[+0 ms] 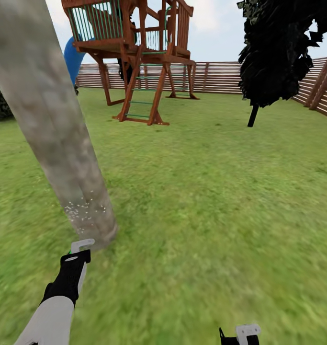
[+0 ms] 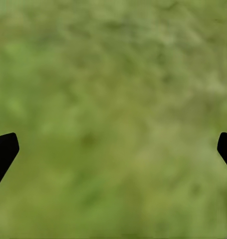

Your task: In the garden, pick up the pesticide atomizer on the floor and spray pesticide onto both trees until each tree trunk is fully covered.

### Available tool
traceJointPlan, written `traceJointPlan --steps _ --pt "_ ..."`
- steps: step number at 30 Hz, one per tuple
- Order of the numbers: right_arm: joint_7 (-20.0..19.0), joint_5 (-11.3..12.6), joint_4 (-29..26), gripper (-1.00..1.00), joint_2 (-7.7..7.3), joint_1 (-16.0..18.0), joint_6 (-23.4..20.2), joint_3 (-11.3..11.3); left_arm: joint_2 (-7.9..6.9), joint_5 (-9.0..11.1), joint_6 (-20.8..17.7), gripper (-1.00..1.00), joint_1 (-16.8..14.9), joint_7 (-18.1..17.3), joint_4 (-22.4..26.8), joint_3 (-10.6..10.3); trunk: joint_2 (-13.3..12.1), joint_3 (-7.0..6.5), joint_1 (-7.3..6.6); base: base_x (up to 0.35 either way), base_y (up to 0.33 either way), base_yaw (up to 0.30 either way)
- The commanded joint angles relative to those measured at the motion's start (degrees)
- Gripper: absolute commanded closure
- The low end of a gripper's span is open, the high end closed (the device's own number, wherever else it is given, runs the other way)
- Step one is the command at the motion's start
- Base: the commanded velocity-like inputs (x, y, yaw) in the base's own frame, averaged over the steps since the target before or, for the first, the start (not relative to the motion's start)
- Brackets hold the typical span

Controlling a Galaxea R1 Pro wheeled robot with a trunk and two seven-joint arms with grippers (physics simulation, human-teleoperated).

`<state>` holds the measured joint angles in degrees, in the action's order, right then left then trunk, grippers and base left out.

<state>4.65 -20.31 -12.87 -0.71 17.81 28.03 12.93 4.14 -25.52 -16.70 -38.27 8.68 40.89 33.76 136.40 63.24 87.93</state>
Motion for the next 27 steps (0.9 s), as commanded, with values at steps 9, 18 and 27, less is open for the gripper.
traceJointPlan --steps 9,18,27 --pt "0.27 -0.61 0.03 -1.0 0.01 0.04 0.18 0.25 0.87 -0.23 2.0 1.0 -0.05 0.56 -3.09 0.27 0.02 0.05 0.01 0.227 -0.205 0.015" --pt "0.27 -0.61 0.03 -1.0 0.01 0.04 0.18 0.25 0.69 -0.23 2.02 1.0 -0.05 2.04 -2.81 0.16 0.02 0.05 0.01 0.236 -0.196 0.162" --pt "0.33 -0.58 0.03 -1.0 0.01 0.04 0.18 0.25 0.69 -0.23 2.02 1.0 -0.05 2.04 -2.53 0.25 0.02 0.05 0.01 0.236 -0.195 0.26"
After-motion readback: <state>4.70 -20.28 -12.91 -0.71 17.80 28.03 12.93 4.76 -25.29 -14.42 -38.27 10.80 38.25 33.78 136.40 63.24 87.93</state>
